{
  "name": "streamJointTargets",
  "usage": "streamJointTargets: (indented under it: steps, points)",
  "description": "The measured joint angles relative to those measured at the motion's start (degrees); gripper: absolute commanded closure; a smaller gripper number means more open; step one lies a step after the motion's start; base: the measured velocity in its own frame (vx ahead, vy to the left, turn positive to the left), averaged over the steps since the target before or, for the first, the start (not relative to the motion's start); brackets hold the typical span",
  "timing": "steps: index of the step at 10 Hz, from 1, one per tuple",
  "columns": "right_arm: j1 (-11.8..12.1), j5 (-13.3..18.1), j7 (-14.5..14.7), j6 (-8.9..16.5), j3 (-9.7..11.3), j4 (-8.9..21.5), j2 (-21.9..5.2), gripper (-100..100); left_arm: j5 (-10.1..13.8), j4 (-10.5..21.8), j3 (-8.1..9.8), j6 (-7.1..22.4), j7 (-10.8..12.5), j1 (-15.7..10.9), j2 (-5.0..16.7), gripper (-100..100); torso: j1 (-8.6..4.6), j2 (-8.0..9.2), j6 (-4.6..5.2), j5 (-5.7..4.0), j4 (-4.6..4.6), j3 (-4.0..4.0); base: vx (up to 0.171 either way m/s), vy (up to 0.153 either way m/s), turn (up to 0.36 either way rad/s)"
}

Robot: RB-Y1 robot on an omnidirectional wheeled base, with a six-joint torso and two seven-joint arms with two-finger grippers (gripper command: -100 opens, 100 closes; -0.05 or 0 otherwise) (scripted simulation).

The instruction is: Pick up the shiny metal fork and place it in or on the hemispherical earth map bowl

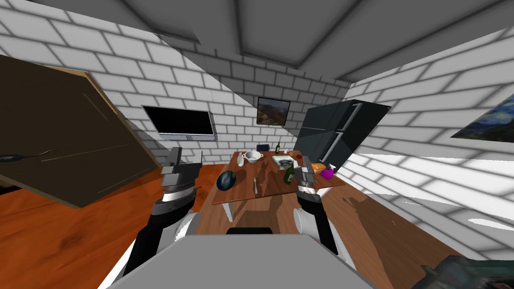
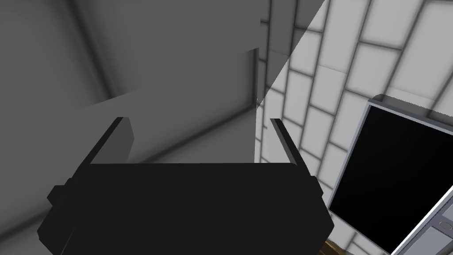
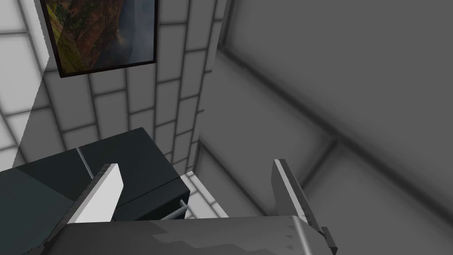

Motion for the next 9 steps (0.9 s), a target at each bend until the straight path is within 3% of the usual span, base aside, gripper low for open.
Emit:
streamJointTargets:
  steps: [4, 9]
  points:
    - [0.5, 0.0, 0.6, 1.7, 0.0, 1.5, -6.2, -100, 0.0, 0.0, 0.00, 0.0, 0.0, 0.0, 0.0, 0, 0.07, 0.13, -0.02, 0.02, 0.03, 0.07, -0.032, 0.026, 0.147]
    - [4.0, 0.6, 3.3, 5.7, 1.0, 4.2, -13.3, -100, 0.0, 0.0, -0.01, 0.0, 0.0, 0.0, 0.0, 0, 0.25, 0.28, -0.01, 0.06, 0.06, 0.16, -0.058, 0.060, 0.198]
